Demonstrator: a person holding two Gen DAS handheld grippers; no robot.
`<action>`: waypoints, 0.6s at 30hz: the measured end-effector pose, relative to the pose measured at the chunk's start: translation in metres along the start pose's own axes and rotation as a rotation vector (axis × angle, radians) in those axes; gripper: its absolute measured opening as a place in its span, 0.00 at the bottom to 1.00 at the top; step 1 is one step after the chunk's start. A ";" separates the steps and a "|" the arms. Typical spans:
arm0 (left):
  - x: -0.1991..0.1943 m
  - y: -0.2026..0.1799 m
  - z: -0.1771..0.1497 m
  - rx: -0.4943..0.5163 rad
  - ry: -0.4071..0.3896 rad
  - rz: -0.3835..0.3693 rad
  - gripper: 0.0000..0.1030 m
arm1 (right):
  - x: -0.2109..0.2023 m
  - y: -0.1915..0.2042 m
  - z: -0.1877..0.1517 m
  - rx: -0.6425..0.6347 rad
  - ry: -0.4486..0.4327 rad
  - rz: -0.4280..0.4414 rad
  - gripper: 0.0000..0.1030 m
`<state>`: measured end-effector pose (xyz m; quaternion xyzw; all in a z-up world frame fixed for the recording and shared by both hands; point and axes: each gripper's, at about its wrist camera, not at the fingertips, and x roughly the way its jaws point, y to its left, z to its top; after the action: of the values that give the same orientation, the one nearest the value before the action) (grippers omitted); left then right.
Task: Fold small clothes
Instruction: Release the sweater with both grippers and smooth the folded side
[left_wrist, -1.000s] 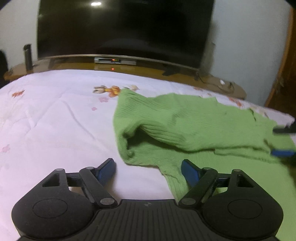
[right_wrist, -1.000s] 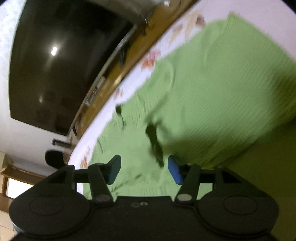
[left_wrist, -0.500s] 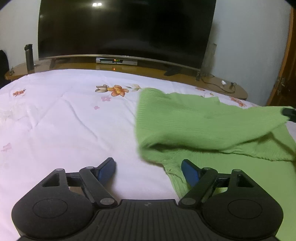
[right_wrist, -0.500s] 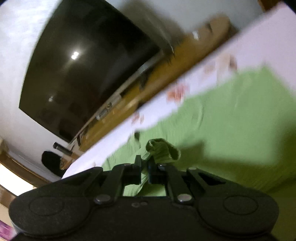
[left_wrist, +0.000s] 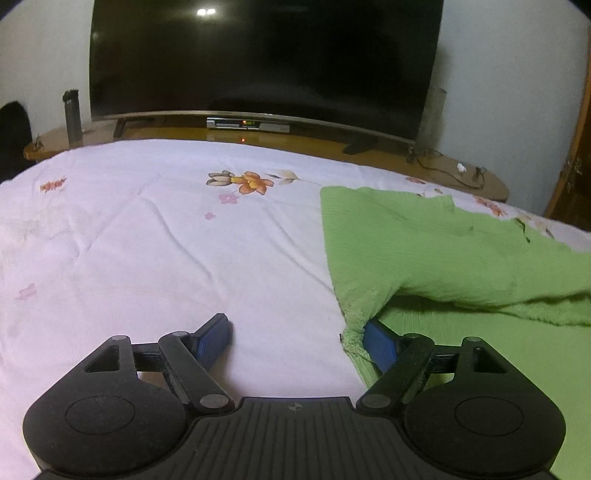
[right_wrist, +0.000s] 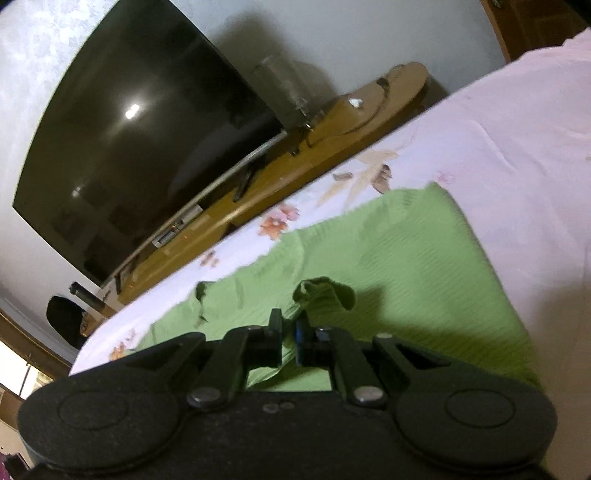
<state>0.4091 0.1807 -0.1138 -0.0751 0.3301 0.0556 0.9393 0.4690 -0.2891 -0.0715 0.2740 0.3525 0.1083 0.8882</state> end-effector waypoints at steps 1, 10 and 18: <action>0.000 0.000 0.000 0.002 0.001 0.001 0.77 | -0.001 -0.002 -0.002 -0.005 0.004 -0.006 0.07; 0.001 -0.002 0.001 0.015 0.008 0.004 0.77 | -0.009 -0.021 -0.001 -0.009 -0.015 -0.031 0.07; -0.004 0.000 0.003 0.073 0.042 -0.028 0.77 | 0.007 -0.043 -0.013 -0.010 0.043 -0.067 0.06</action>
<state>0.4079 0.1807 -0.1086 -0.0465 0.3506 0.0290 0.9349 0.4650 -0.3169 -0.1072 0.2553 0.3799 0.0861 0.8849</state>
